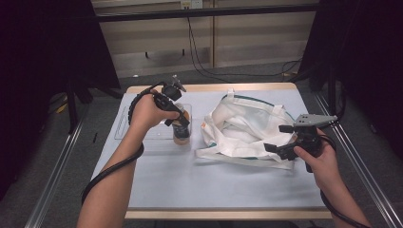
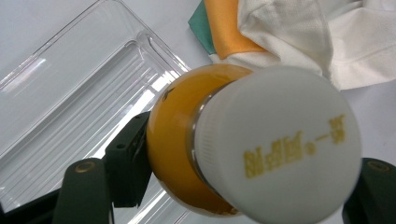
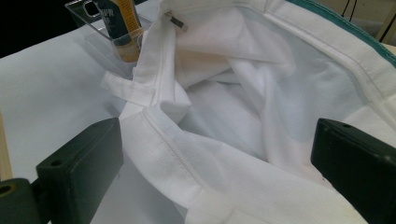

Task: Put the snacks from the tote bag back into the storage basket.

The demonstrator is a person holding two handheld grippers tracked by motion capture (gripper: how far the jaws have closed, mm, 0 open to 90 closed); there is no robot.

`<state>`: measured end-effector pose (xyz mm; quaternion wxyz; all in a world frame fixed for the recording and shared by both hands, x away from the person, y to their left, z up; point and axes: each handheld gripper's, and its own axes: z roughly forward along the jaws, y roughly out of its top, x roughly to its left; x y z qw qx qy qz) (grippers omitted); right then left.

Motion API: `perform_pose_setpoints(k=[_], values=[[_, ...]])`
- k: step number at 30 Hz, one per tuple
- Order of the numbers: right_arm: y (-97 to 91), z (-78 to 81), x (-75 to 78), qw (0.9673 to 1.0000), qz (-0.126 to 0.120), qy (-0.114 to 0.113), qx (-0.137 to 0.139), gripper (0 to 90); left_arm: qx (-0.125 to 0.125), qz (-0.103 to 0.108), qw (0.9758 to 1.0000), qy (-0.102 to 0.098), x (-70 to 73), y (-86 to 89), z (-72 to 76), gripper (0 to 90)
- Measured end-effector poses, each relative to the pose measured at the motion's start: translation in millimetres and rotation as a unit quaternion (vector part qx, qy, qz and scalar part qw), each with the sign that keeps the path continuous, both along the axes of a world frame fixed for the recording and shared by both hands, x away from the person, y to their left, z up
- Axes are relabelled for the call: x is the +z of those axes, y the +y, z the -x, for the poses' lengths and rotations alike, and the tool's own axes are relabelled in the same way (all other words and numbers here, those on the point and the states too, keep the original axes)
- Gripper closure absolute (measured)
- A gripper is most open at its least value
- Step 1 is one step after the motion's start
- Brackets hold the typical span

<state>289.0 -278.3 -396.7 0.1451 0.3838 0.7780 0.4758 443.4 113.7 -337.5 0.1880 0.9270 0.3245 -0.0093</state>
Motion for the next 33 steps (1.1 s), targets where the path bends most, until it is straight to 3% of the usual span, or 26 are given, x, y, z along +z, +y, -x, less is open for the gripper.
perform_pose_setpoints(k=[4,9,20,31,33], values=[[0.6,0.2,0.5,1.0000,0.000,-0.001,0.001,2.3,-0.002,-0.007,1.0000,0.001,-5.8,-0.2,0.6,30.3],[1.0,-0.1,0.2,1.0000,0.003,-0.001,0.001,2.3,0.005,0.000,1.0000,0.001,-13.1,-1.2,0.8,30.3],[1.3,-0.1,-0.5,1.0000,0.003,0.002,0.001,2.3,0.001,-0.004,1.0000,0.000,-18.6,-0.8,0.4,30.3],[0.8,-0.8,-2.4,1.0000,0.004,0.004,0.004,2.3,0.002,0.000,1.0000,0.001,-20.5,1.6,0.8,30.1],[0.1,-0.5,-2.4,1.0000,0.003,0.003,0.004,2.3,0.011,0.011,0.9999,0.000,-21.9,2.5,1.9,30.0]])
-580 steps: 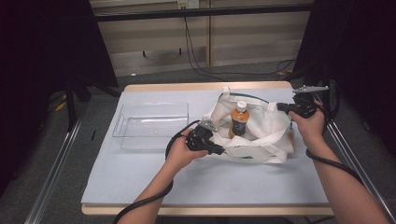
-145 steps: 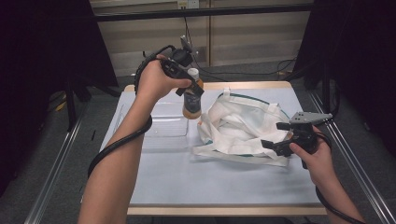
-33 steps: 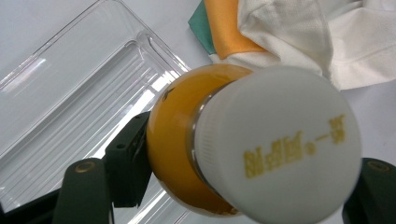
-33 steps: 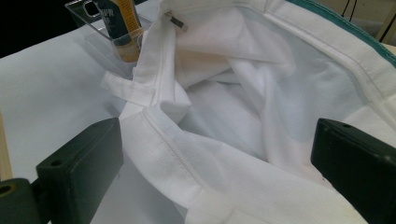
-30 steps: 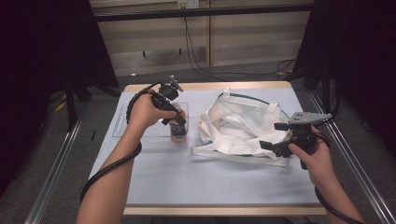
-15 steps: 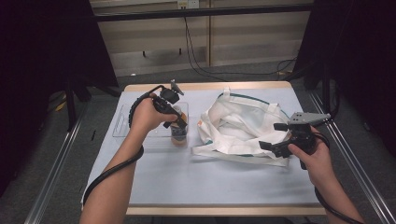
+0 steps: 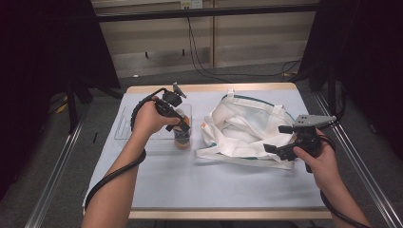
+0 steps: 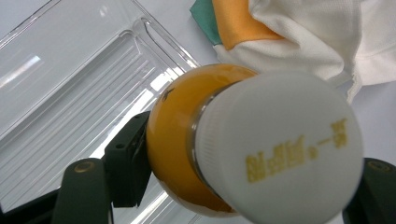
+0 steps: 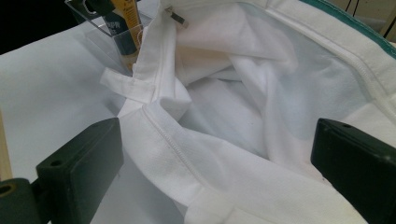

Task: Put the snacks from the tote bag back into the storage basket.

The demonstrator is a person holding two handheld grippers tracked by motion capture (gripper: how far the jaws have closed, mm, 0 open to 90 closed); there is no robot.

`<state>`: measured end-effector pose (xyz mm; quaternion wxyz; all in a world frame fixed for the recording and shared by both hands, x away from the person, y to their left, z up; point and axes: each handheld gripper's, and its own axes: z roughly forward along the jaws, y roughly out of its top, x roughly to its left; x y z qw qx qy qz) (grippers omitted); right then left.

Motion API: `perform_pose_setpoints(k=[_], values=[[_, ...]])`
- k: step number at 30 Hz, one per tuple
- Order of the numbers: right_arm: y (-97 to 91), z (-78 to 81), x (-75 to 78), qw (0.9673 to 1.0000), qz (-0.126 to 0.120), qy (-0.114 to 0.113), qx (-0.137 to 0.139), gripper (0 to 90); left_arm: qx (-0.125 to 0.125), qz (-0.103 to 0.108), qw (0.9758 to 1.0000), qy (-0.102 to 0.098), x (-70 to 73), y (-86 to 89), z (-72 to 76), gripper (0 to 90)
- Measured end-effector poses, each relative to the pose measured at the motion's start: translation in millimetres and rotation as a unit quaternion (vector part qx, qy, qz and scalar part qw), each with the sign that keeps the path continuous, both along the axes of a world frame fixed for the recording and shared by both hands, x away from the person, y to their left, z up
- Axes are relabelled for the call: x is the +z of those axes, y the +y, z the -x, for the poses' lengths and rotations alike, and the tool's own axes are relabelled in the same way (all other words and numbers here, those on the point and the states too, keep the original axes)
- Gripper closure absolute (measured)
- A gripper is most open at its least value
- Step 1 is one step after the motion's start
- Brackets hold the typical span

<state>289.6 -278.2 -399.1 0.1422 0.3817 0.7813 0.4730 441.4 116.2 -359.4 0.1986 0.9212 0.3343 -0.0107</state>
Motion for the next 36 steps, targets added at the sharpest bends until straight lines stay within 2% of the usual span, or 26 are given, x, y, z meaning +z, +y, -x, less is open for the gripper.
perform_pose_setpoints(k=[1,2,3,12,14,15,16,18,20,21,23,29,32,33,34,36], values=[[-0.7,0.3,0.0,1.0000,0.000,-0.001,0.000,2.3,-0.008,-0.007,0.9999,0.000,0.6,1.4,-0.8,30.0],[-1.2,0.5,0.1,1.0000,0.000,-0.001,0.000,2.3,-0.001,0.000,1.0000,-0.002,-0.3,1.5,0.2,29.9],[-2.0,0.6,0.0,1.0000,-0.001,-0.001,0.000,2.3,-0.006,-0.003,1.0000,0.002,0.4,2.5,0.1,29.9],[-3.9,0.3,2.1,1.0000,-0.002,-0.004,-0.002,2.3,-0.002,0.008,0.9999,-0.008,-2.1,7.1,1.2,29.5],[-2.5,0.2,3.5,1.0000,-0.002,-0.005,-0.002,2.3,0.001,0.023,0.9997,-0.010,-4.0,9.3,2.1,27.7],[-2.1,0.1,3.8,1.0000,-0.002,-0.006,-0.002,2.3,0.011,0.033,0.9994,-0.009,-4.3,9.5,3.3,26.6],[-1.6,0.2,4.1,1.0000,-0.002,-0.006,-0.002,2.3,0.005,0.032,0.9994,-0.010,-4.3,11.7,2.8,24.9],[-0.5,1.2,5.4,1.0000,-0.002,-0.007,-0.002,2.3,0.011,0.038,0.9991,-0.017,-3.8,14.6,4.5,20.8],[0.7,1.6,7.0,0.9999,-0.002,-0.010,0.001,2.3,0.011,0.044,0.9989,-0.015,-3.8,18.2,6.5,19.0],[1.8,2.2,8.4,0.9999,-0.003,-0.011,0.000,2.3,0.018,0.055,0.9982,-0.013,-4.7,19.3,8.3,18.2],[3.4,2.6,10.1,0.9999,-0.002,-0.014,0.002,2.3,0.013,0.056,0.9982,-0.015,-4.4,23.3,10.3,16.7],[5.9,4.1,9.7,0.9999,0.000,-0.012,0.004,2.3,0.025,0.071,0.9969,-0.024,-5.6,36.4,16.5,14.2],[5.4,4.6,9.3,0.9999,0.002,-0.012,0.006,2.3,0.025,0.073,0.9968,-0.020,-9.3,40.8,18.9,13.8],[5.2,4.7,9.4,0.9999,0.003,-0.012,0.005,2.3,0.035,0.081,0.9957,-0.025,-10.9,41.0,20.4,13.7],[5.1,5.0,9.6,0.9999,0.002,-0.012,0.004,2.3,0.028,0.078,0.9963,-0.025,-11.0,43.4,20.4,13.7],[4.5,5.3,10.0,0.9999,0.002,-0.012,0.005,2.3,0.029,0.086,0.9955,-0.025,-12.5,46.0,21.6,13.4]])
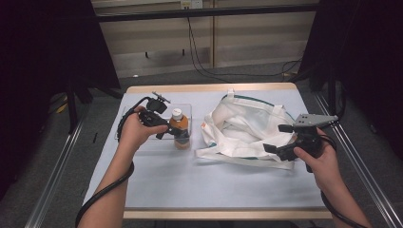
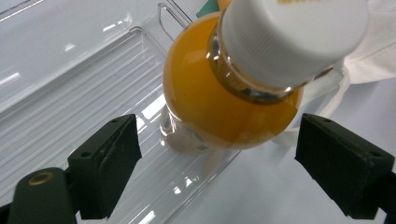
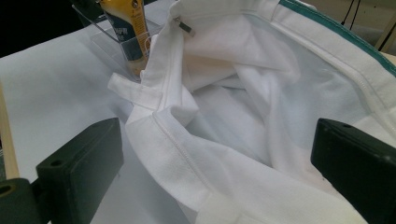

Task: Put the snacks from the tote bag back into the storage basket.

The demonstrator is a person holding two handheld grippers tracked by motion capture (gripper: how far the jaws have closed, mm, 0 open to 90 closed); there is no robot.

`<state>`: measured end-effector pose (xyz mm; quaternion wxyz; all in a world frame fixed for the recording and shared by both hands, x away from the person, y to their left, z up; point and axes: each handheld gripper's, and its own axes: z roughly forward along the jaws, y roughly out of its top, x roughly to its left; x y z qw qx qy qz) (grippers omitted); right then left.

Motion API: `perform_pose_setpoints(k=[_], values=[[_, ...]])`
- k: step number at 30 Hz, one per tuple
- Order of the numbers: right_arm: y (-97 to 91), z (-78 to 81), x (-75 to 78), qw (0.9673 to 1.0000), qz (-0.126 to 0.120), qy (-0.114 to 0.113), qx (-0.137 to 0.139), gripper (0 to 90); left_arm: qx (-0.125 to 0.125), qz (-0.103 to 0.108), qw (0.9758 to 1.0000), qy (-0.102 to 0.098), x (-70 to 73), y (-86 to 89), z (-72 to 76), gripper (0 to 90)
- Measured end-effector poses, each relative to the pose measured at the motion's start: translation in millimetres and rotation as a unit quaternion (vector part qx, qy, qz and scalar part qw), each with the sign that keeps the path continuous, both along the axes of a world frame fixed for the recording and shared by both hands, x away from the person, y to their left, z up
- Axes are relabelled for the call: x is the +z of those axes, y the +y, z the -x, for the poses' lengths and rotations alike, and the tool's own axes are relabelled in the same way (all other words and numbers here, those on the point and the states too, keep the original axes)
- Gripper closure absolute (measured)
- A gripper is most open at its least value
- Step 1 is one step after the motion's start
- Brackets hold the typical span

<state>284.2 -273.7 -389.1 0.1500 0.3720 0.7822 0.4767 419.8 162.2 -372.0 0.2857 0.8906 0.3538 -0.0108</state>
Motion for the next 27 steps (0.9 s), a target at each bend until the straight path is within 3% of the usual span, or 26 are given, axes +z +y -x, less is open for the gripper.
perform_pose_setpoints(k=[4,8,11,13,15,16,17,18,19,23,25,27], values=[[-0.6,0.1,0.0,1.0000,0.000,0.000,-0.002,2.3,0.005,0.012,0.9999,-0.006,-2.6,6.2,2.0,13.2],[-0.1,-0.2,-0.7,1.0000,0.003,0.001,-0.001,2.3,0.025,0.025,0.9992,-0.019,-3.4,11.0,6.6,13.3],[-0.1,-0.2,-0.9,1.0000,0.004,0.001,-0.001,2.3,0.026,0.022,0.9991,-0.027,-2.9,15.3,10.5,13.1],[0.0,0.0,-1.1,1.0000,0.005,0.002,-0.001,2.3,0.036,0.027,0.9986,-0.029,-3.5,17.1,13.7,13.0],[0.1,0.1,-1.3,1.0000,0.006,0.002,-0.002,2.3,0.062,0.033,0.9968,-0.037,-6.4,15.9,18.4,13.0],[0.3,0.1,-1.3,1.0000,0.005,0.003,-0.001,2.3,0.045,0.023,0.9981,-0.035,-6.3,19.6,18.1,12.9],[0.6,0.1,-1.2,1.0000,0.003,0.003,-0.001,2.3,0.049,0.029,0.9978,-0.035,-7.5,20.0,19.3,12.8],[0.8,0.3,-1.1,1.0000,0.003,0.003,-0.001,2.3,0.070,0.041,0.9961,-0.036,-9.4,19.0,22.3,12.8],[0.8,0.4,-0.9,1.0000,0.005,0.002,-0.001,2.3,0.051,0.024,0.9976,-0.040,-8.6,22.2,21.7,12.8],[0.7,0.0,-2.0,1.0000,0.004,0.003,-0.003,2.3,0.057,0.052,0.9963,-0.038,-10.5,24.7,25.3,12.6],[0.9,-0.2,-2.7,1.0000,0.006,0.004,-0.002,2.3,0.054,0.041,0.9966,-0.047,-10.0,25.2,26.6,12.4],[1.2,-0.1,-2.8,1.0000,0.005,0.004,-0.002,2.3,0.053,0.044,0.9964,-0.049,-9.4,23.8,28.2,12.4]])
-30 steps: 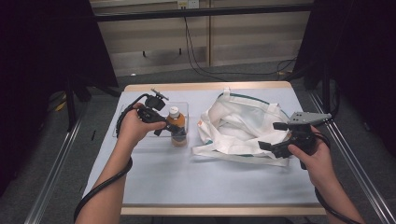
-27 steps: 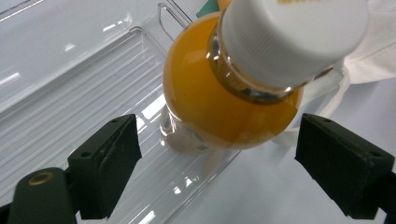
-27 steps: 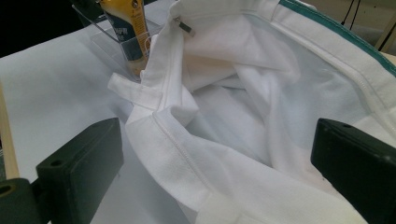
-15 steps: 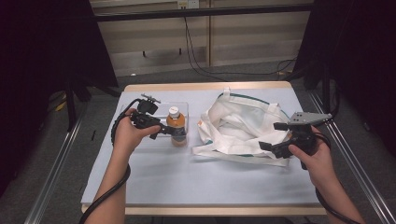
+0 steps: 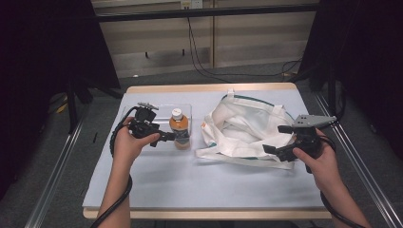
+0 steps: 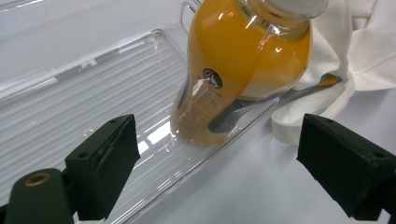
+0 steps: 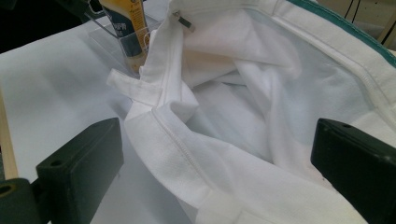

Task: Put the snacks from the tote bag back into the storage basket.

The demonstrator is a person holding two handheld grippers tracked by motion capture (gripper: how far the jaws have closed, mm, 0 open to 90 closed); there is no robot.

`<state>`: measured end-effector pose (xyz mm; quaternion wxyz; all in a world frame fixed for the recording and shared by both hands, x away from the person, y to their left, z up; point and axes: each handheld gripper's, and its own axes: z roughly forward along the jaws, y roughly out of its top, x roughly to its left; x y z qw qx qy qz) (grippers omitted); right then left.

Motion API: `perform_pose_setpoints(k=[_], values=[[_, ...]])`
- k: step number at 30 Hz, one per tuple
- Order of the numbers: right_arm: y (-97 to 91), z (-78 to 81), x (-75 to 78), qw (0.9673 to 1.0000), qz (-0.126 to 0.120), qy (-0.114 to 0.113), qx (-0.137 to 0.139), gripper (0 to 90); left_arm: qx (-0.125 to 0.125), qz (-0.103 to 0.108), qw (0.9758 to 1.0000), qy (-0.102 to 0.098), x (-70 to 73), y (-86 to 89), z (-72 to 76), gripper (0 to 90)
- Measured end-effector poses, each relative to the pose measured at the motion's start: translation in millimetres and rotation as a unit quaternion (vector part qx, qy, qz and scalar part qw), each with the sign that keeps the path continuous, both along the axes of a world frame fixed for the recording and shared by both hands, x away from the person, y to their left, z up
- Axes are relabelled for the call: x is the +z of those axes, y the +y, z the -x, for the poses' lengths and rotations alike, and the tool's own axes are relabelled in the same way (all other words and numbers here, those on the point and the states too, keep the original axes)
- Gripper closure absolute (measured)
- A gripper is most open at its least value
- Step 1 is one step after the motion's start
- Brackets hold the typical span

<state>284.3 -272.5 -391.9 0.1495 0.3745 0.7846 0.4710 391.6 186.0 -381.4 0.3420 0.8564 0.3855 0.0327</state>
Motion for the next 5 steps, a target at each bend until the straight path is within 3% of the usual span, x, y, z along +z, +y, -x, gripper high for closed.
perform_pose_setpoints(k=[5], values=[[0.1,-0.1,-0.7,1.0000,0.001,0.001,0.002,2.3,0.005,0.008,0.9999,-0.007,0.3,-1.2,4.2,12.1]])
